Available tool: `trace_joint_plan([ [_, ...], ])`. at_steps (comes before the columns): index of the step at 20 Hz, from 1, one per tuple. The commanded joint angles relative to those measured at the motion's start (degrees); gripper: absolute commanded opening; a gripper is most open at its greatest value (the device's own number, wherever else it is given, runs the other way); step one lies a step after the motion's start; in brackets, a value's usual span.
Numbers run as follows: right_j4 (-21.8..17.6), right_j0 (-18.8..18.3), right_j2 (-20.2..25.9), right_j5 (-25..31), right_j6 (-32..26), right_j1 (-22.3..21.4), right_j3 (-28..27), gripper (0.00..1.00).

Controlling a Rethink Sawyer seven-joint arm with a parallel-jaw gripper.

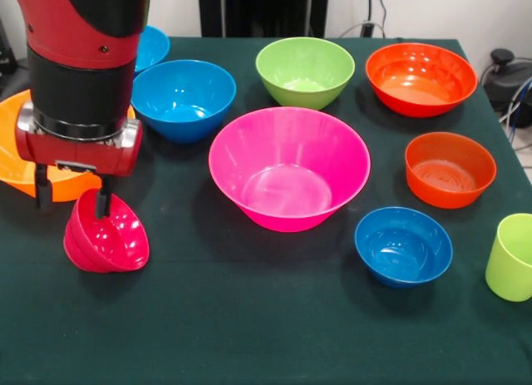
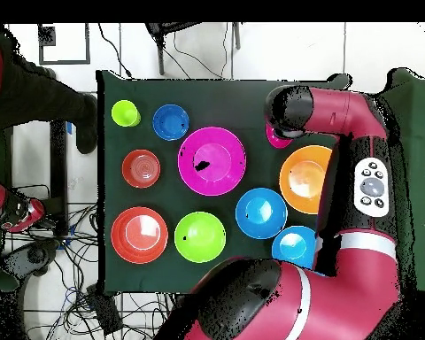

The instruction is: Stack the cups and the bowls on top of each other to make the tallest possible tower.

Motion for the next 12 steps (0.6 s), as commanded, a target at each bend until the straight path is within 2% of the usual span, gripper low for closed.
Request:
trace_joint_plan([
  [1,-4.37,1.87,0.56,-0.42,-6.01,-0.14,4.85,1.0],
  [7,-2.88,0.58,1.77,-2.73,-5.35,2.58,6.14,1.0],
  [12,-0.84,-0.84,3.66,-2.48,-5.61,3.73,7.49,1.0],
])
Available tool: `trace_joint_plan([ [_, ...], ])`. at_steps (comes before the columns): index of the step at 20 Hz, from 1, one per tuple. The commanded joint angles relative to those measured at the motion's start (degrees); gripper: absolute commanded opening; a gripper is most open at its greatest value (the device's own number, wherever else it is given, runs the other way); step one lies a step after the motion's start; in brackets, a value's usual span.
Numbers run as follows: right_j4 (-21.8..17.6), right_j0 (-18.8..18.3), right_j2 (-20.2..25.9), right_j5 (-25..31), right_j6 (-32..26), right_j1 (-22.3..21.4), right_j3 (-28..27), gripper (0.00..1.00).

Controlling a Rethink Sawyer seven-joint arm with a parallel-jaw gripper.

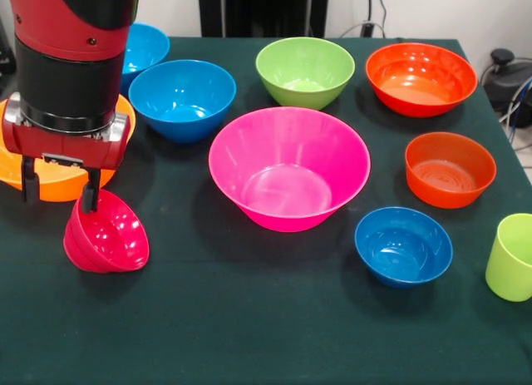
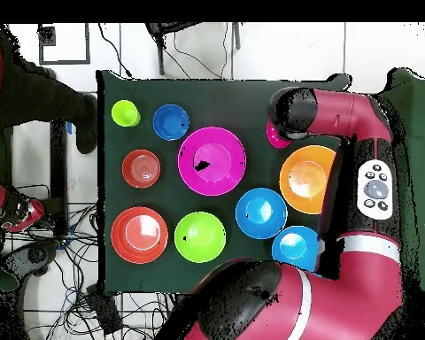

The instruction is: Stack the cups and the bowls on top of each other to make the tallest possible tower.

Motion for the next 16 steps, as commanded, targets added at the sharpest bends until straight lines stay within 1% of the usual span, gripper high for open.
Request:
trace_joint_plan([
  [1,-0.31,-0.97,5.0,-1.7,-5.73,4.06,7.35,1.0],
  [3,0.32,-1.41,5.61,-1.76,-5.99,4.29,7.8,1.0],
  [8,0.34,-1.57,5.83,-2.08,-6.19,4.82,7.86,1.0],
  [16,-1.57,-1.52,5.08,-5.14,-6.15,5.7,7.53,1.0],
])
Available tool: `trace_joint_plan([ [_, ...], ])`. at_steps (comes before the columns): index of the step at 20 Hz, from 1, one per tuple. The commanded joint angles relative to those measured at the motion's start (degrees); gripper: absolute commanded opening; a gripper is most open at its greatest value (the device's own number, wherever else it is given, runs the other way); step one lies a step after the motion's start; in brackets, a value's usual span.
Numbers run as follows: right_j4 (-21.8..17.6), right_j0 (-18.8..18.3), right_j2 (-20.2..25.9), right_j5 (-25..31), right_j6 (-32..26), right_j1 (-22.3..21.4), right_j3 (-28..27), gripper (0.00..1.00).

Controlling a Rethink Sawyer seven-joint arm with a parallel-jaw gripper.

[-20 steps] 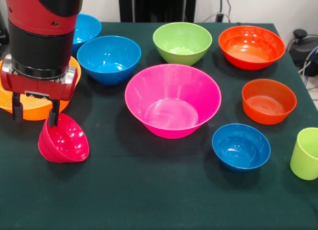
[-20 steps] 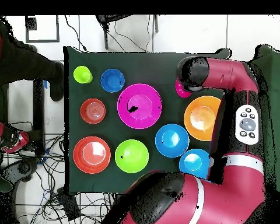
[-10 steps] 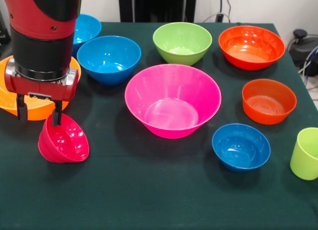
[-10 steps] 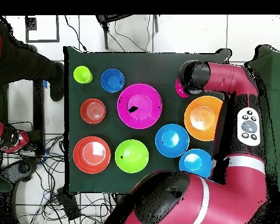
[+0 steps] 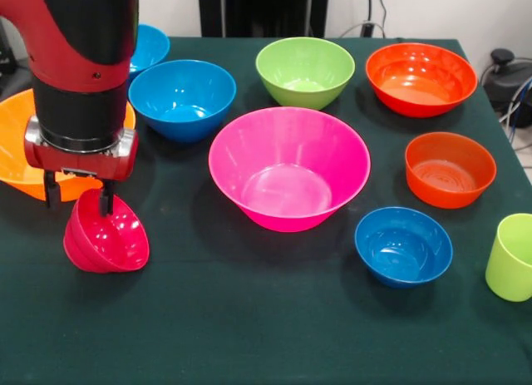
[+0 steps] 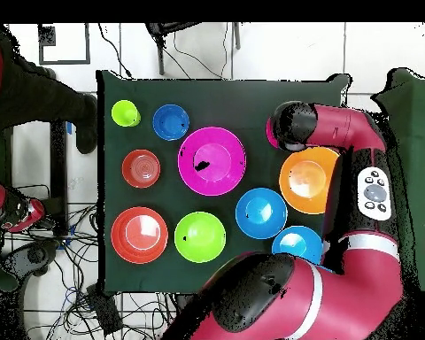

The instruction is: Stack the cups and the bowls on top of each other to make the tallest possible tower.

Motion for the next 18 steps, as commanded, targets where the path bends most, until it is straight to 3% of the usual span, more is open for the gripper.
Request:
trace_joint_plan([
  [1,-2.36,0.16,4.81,-4.26,-6.26,3.14,4.86,1.0],
  [18,-8.57,3.31,-0.41,-4.66,-6.6,6.23,-1.67,1.0],
])
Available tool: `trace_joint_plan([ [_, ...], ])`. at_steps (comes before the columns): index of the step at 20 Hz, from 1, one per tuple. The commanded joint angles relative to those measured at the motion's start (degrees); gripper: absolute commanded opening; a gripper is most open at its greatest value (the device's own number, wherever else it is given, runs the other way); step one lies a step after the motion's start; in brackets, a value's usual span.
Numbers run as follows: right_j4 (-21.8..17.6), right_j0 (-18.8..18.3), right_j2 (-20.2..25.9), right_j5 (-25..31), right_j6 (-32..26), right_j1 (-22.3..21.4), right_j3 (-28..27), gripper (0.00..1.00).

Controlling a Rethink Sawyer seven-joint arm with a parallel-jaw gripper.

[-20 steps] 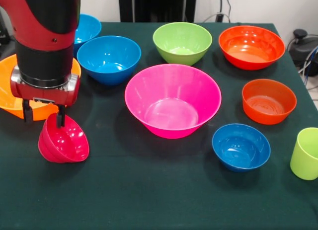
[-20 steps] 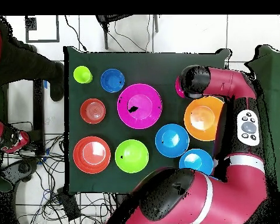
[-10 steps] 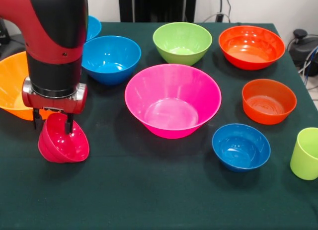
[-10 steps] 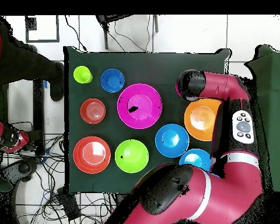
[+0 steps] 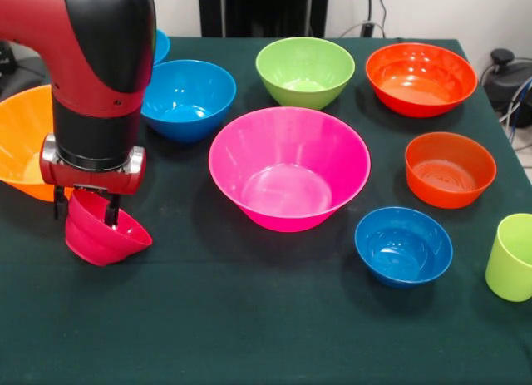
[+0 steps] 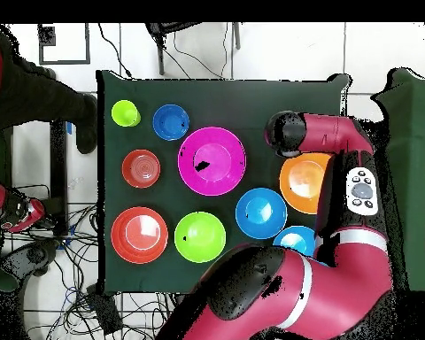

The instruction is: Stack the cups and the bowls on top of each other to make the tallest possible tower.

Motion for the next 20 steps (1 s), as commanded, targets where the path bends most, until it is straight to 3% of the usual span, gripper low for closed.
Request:
trace_joint_plan([
  [1,-5.52,2.21,1.31,-0.9,-6.65,3.48,-1.65,1.0],
  [16,-4.4,2.83,1.15,0.06,-7.03,4.02,-2.35,1.0],
  [17,-4.33,2.9,1.0,0.02,-7.09,4.0,-2.32,0.0],
  [20,-4.4,3.05,0.81,-0.07,-7.02,3.97,-2.29,0.0],
])
